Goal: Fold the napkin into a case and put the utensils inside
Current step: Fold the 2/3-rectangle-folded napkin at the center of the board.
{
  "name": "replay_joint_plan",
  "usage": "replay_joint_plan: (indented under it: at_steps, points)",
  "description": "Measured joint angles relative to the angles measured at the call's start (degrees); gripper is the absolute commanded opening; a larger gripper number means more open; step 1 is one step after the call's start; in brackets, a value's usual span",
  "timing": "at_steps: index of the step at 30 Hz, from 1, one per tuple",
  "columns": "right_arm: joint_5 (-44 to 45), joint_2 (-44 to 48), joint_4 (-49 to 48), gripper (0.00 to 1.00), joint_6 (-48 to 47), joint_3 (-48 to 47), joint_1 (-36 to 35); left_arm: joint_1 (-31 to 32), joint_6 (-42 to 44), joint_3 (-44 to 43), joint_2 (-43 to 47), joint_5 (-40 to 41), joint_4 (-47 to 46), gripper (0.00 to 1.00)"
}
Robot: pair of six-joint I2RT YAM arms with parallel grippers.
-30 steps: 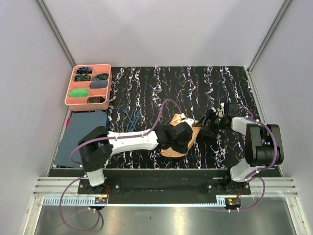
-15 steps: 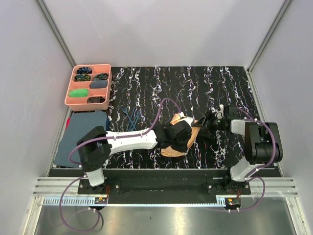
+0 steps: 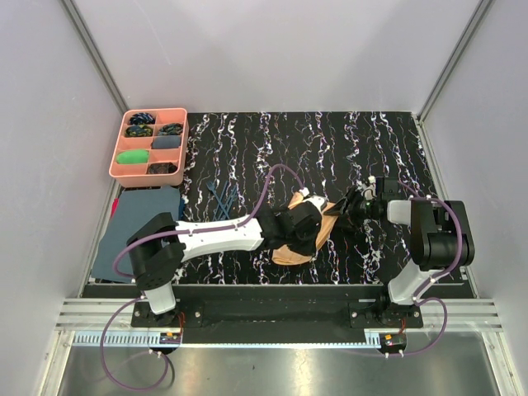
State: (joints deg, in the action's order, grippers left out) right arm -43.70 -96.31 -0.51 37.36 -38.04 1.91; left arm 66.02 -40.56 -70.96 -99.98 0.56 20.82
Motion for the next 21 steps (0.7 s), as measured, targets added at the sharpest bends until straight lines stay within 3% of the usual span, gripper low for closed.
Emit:
replay_joint_plan:
  at_steps: [1, 7, 10, 11, 12, 15, 16, 18, 21]
  points:
    - [0.3, -0.1, 0.4, 0.49, -0.1, -0.2, 0.0, 0.0, 0.0, 0.2, 0.0, -0.2, 0.0, 0.00]
    - [4.1, -0.9, 2.6, 0.36, -1.8, -2.2, -0.1, 0.0, -0.3, 1.5, 0.1, -1.5, -0.6, 0.00]
    - [5.6, -1.6, 3.7, 0.18, -3.1, -3.6, -0.1, 0.0, -0.5, 1.8, 0.1, -1.9, -1.2, 0.00]
    - [5.8, -1.9, 3.9, 0.07, -3.6, -4.0, -0.1, 0.0, -0.5, 1.9, 0.1, -2.0, -1.3, 0.00]
    - [6.2, -2.1, 4.1, 0.04, -4.1, -4.4, -0.1, 0.0, -0.4, 1.9, 0.1, -2.2, -1.4, 0.00]
    - [6.4, -2.6, 4.7, 0.00, -4.9, -5.0, -0.1, 0.0, -0.1, 2.0, 0.1, -3.0, -1.8, 0.31]
    - [6.6, -2.8, 4.9, 0.00, -5.0, -5.0, -0.1, 0.0, 0.1, 2.0, 0.1, -3.4, -2.1, 0.47]
    - [6.7, -2.8, 5.0, 0.00, -5.2, -5.0, -0.1, 0.0, 0.9, 2.0, 0.1, -4.0, -2.5, 0.51]
    - [6.8, -2.8, 5.1, 0.00, -5.7, -5.1, -0.1, -0.8, 1.8, 2.0, 0.9, -4.3, -2.5, 0.48]
